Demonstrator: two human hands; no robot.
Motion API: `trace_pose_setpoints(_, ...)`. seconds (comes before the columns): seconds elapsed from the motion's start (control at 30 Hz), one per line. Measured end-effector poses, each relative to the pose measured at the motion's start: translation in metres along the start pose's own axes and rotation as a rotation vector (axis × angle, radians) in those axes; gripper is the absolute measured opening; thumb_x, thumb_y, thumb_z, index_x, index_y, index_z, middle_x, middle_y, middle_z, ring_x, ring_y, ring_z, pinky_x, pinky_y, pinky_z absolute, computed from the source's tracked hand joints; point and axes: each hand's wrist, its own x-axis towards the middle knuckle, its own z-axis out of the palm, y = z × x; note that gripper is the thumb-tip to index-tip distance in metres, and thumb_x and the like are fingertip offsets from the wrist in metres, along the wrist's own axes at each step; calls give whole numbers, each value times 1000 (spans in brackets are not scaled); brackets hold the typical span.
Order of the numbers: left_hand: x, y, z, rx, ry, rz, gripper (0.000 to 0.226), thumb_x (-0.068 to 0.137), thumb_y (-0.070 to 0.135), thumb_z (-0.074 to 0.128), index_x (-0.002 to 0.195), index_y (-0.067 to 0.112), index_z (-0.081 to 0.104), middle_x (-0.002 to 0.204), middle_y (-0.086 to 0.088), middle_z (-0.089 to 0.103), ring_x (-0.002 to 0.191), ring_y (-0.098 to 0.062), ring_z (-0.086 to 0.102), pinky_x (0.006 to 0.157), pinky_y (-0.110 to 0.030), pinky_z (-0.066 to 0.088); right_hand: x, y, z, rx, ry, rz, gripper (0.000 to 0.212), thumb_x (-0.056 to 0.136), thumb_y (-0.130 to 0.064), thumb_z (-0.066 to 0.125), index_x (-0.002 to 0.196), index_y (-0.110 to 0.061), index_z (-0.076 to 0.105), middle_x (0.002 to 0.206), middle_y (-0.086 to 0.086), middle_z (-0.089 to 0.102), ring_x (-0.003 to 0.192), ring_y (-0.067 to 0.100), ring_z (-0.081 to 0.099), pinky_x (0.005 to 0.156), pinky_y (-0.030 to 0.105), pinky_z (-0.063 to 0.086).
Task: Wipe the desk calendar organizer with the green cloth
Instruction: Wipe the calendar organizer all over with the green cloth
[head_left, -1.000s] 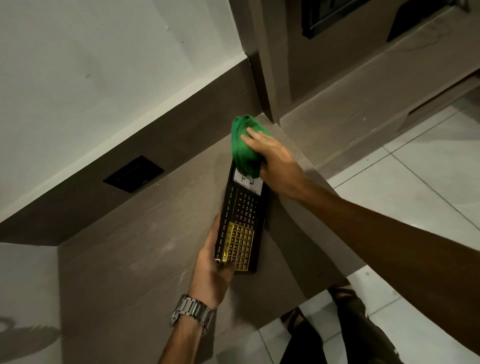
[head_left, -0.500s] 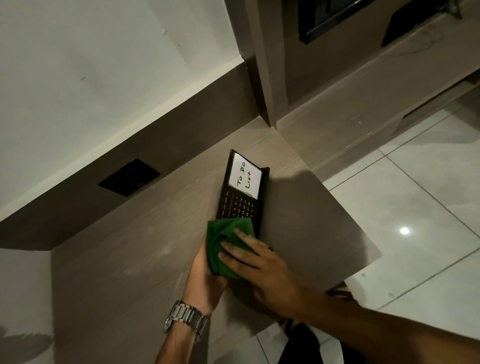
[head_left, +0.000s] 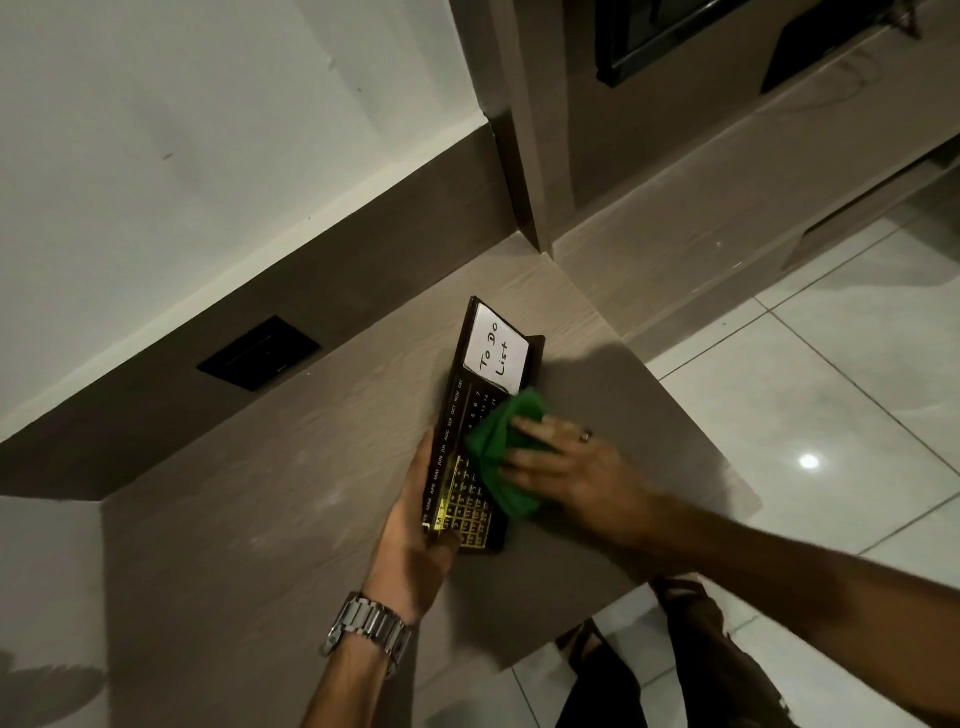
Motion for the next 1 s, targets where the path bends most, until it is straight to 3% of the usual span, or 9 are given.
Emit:
trace_pose_setpoints(0.07,0,0,-1,13,-14,-15,104,75,-12,64,151,34,10,150,10,33,138,-8,32,110,-43,38,15,28,-15,39,44,222,59,76,-4,63,133,-16,55,142,8,50,137,35,34,106,56,35)
trace_pose_setpoints(0.2,0,1,0,-2,-43,-44,105,76,-12,63,151,34,7,150,7,32,135,-19,38,102,-48,45,53,60,-38,110,135,715,81,76,14,54,149,-12,30,157,10,24,144,27,18,111,50,31)
trace_pose_setpoints(0.27,1,0,1,12,-29,-37,103,77,-12,63,152,31,7,149,4,35,131,-17,41,99,-41,46,67,48,-40,91,195,803,84,76,15,56,150,-11,25,158,12,20,144,28,17,111,48,31)
trace_pose_setpoints(0.4,0,3,4,-44,5,-46,101,79,-8,64,152,31,7,151,5,38,134,-11,41,103,-33,43,33,-16,-17,24,-18,580,88,78,6,62,151,-19,20,160,6,10,146,28,1,112,51,25)
trace_pose_setpoints(0.47,1,5,4,-65,15,-14,96,80,-8,64,152,24,8,152,1,37,137,-6,39,109,-27,40,5,-53,-6,21,-126,425,84,71,-4,75,145,-17,37,154,9,30,143,32,18,109,53,31)
trace_pose_setpoints(0.57,2,4,4,-72,3,20,95,80,-14,61,152,19,10,152,2,37,134,7,38,103,-9,39,-13,-67,0,-3,-198,282,76,65,-12,81,135,-15,52,145,10,46,137,34,33,104,55,38)
trace_pose_setpoints(0.7,1,2,2,-54,-22,-17,101,79,-13,62,152,31,8,152,8,37,136,-4,37,108,-27,40,28,-12,-16,-72,-81,511,74,74,-1,71,141,-14,44,153,13,32,143,36,19,105,57,35)
trace_pose_setpoints(0.83,2,1,1,-51,-61,-26,103,79,-11,61,152,35,4,148,16,37,128,11,38,98,-16,36,77,40,-33,-143,-59,741,72,87,-7,61,150,-16,25,160,12,9,145,32,4,108,52,34)
trace_pose_setpoints(1.0,4,-6,5,-69,-59,-7,104,77,-11,64,150,36,6,127,52,37,117,30,35,87,-1,39,40,-16,-4,-67,-118,645,85,85,-12,63,152,-15,12,161,12,1,146,28,-7,114,50,15)
